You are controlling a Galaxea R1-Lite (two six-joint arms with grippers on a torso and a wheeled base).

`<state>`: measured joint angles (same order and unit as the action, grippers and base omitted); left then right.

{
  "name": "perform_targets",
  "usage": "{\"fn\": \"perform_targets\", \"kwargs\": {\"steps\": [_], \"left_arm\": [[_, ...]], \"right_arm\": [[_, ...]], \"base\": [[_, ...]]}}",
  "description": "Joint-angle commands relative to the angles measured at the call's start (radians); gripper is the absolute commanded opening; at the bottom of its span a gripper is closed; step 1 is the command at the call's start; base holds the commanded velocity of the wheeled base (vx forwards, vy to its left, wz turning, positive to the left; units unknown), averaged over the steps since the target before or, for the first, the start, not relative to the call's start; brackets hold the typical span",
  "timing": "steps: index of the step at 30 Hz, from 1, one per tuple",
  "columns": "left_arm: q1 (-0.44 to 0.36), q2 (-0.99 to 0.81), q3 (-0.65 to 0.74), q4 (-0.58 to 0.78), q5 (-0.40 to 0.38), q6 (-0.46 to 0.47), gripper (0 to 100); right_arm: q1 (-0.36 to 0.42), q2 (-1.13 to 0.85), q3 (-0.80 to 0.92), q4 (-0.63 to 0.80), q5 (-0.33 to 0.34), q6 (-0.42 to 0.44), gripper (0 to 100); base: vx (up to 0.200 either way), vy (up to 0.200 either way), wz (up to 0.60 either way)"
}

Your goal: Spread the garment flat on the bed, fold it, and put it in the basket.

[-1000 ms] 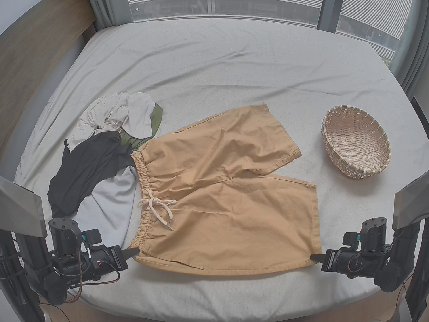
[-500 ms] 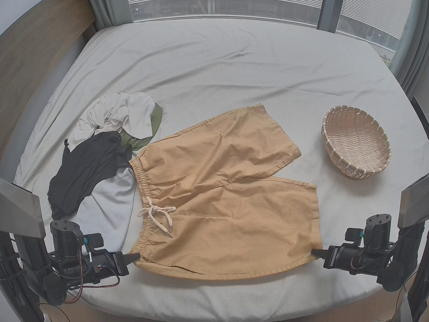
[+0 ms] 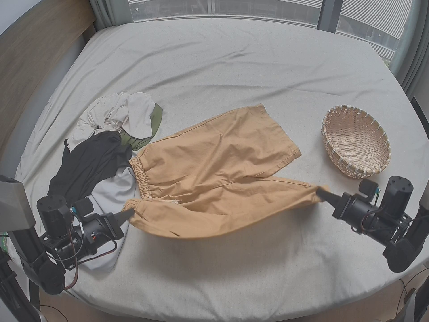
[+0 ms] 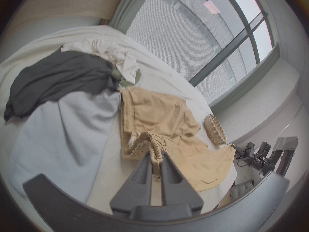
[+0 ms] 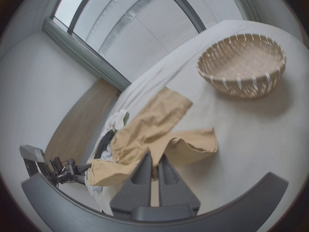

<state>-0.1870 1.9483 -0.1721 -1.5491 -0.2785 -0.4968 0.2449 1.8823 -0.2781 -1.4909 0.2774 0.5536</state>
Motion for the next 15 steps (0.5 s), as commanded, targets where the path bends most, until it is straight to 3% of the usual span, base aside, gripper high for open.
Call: {"fn": "perform_targets", "kwargs": {"steps": [1, 8, 15], "left_arm": [[-0.002, -0.051, -0.056, 0.001, 0.03, -0.017, 0], [0.0, -0.098, -0.104, 0.001, 0.047, -0.092, 0], [0.001, -0.117, -0.099, 0.003, 0.048, -0.1, 0]], "right_arm": [[-0.01, -0.075, -0.153, 0.09, 0.0, 0.009, 0], [-0.015, -0.066, -0.337, 0.193, 0.0, 0.008, 0], [-0.013, -0.052, -0.464, 0.276, 0.0, 0.008, 0]], "base": [[0.0, 0.0, 0.0], [0.0, 0.0, 0.0], [0.0, 0.0, 0.0]]}}
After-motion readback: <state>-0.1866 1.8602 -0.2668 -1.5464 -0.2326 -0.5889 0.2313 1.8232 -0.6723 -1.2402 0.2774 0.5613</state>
